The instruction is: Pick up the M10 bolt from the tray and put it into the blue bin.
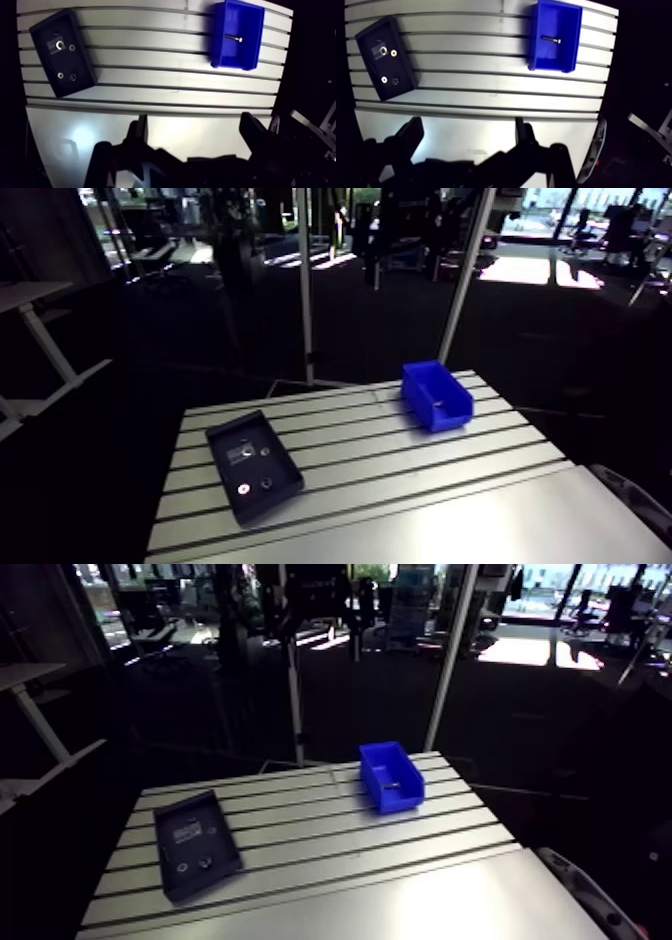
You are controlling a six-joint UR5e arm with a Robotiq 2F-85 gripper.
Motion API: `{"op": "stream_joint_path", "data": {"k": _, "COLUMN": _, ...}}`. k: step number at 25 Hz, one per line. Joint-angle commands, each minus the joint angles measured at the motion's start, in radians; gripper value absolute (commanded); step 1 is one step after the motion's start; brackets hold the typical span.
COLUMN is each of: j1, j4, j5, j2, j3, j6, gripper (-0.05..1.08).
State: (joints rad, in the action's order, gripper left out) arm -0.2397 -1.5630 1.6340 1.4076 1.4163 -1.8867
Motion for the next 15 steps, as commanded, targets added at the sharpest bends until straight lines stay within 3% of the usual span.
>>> {"op": "stream_joint_path", "data": {"k": 1, "j1": 0.126, "j4": 0.021, "j5": -0.012, "j2": 0.007, "j3": -0.023, "j6": 0.186, "gripper": 0.00}}
{"op": "stream_joint_path", "data": {"k": 5, "j1": 0.132, "j4": 0.025, "j5": -0.018, "j2": 0.010, "j3": -0.032, "j6": 0.197, "gripper": 0.00}}
{"op": "stream_joint_path", "data": {"k": 10, "j1": 0.132, "j4": 0.024, "j5": -0.044, "j2": 0.009, "j3": -0.049, "j6": 0.202, "gripper": 0.00}}
{"op": "stream_joint_path", "data": {"k": 15, "j1": 0.131, "j4": 0.025, "j5": -0.046, "j2": 0.014, "j3": -0.061, "j6": 0.205, "gripper": 0.00}}
